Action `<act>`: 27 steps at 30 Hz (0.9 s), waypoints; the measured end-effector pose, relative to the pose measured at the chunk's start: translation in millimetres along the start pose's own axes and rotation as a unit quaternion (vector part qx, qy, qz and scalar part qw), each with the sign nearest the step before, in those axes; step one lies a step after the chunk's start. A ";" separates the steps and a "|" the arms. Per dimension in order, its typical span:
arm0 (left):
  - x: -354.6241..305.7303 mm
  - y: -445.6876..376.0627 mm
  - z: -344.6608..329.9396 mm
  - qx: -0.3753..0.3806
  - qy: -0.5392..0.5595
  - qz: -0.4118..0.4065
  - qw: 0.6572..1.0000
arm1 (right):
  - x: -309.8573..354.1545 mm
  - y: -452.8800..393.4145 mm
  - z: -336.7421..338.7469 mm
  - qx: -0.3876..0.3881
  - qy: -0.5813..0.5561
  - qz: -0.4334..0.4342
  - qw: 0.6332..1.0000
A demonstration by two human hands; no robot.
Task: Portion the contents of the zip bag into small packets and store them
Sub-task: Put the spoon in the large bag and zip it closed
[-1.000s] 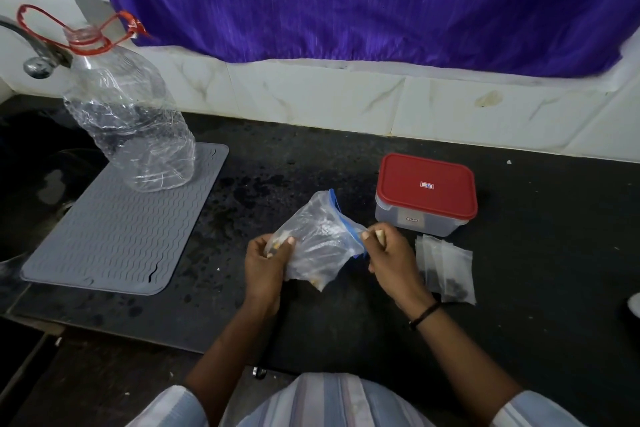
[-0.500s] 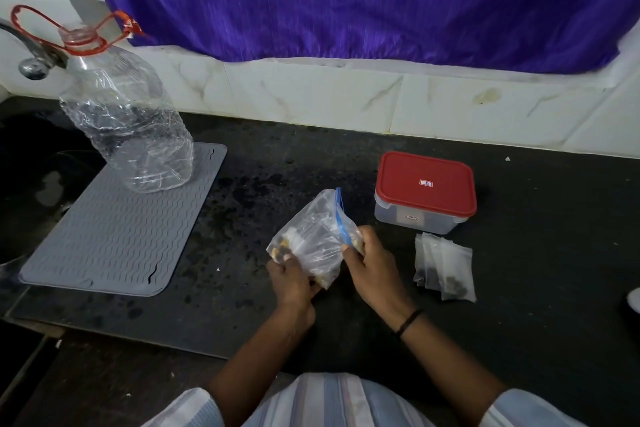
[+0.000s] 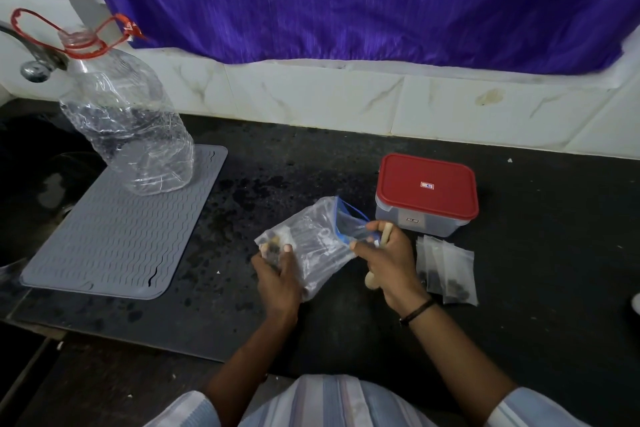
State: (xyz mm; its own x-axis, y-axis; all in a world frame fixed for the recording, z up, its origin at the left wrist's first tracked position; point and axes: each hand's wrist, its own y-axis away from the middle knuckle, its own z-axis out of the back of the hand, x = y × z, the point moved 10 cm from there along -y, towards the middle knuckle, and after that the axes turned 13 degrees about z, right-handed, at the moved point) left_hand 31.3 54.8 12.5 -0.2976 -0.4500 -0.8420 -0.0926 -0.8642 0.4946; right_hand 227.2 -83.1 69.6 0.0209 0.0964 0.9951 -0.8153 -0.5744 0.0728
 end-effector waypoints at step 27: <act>-28.0 3.1 18.4 -0.145 -0.473 -0.261 0.829 | -46.8 16.2 6.9 0.190 0.584 0.038 0.788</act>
State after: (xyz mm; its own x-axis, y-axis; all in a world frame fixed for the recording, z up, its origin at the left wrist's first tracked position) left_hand 21.9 68.8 41.6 -0.9135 0.2625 -0.3107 -0.2527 -0.9648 -0.0724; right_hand 217.0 -102.4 24.7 -0.7470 0.6059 0.2736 -0.5524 -0.7947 0.2515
